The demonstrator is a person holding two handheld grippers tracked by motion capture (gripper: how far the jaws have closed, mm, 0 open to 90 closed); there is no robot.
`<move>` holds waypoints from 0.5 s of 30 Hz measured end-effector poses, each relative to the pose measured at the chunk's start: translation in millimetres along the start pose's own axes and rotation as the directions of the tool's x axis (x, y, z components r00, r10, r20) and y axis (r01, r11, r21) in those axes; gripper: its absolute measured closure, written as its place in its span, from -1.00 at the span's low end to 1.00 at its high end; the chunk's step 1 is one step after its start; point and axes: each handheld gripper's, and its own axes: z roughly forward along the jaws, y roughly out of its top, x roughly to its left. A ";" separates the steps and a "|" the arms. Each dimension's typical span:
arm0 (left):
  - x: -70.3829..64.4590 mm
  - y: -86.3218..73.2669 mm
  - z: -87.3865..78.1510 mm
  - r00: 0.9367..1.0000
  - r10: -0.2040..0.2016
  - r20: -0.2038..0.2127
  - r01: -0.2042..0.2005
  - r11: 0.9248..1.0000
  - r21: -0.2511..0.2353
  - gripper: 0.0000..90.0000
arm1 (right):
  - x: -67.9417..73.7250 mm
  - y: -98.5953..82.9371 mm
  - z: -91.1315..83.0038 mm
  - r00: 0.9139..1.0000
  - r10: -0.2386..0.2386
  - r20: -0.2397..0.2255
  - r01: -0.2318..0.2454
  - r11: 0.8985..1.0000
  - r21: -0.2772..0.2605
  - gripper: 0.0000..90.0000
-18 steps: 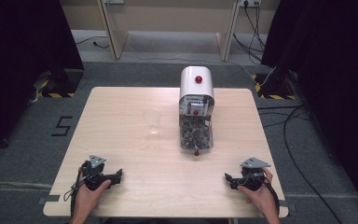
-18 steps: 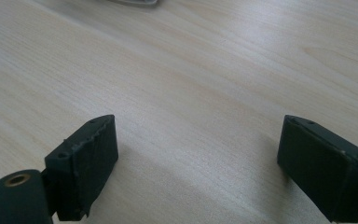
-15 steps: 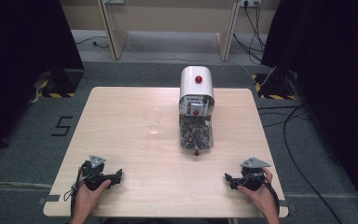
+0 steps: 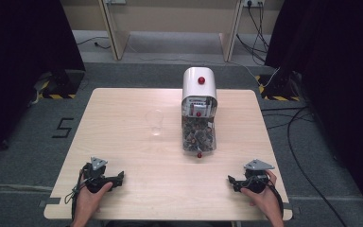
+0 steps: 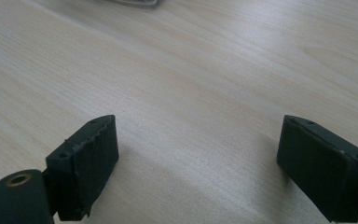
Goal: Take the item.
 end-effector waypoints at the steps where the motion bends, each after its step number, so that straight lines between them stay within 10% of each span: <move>1: 0.0 0.0 0.0 1.000 0.000 0.000 0.000 1.000 0.000 -1.00 | -0.6 0.0 -0.1 1.000 -0.003 -0.002 0.003 1.000 -0.001 -0.67; 15: 0.0 0.0 0.0 1.000 0.000 0.000 0.000 1.000 0.000 -1.00 | 1.9 16.2 -13.1 1.000 -0.022 0.009 0.023 0.992 -0.126 -0.42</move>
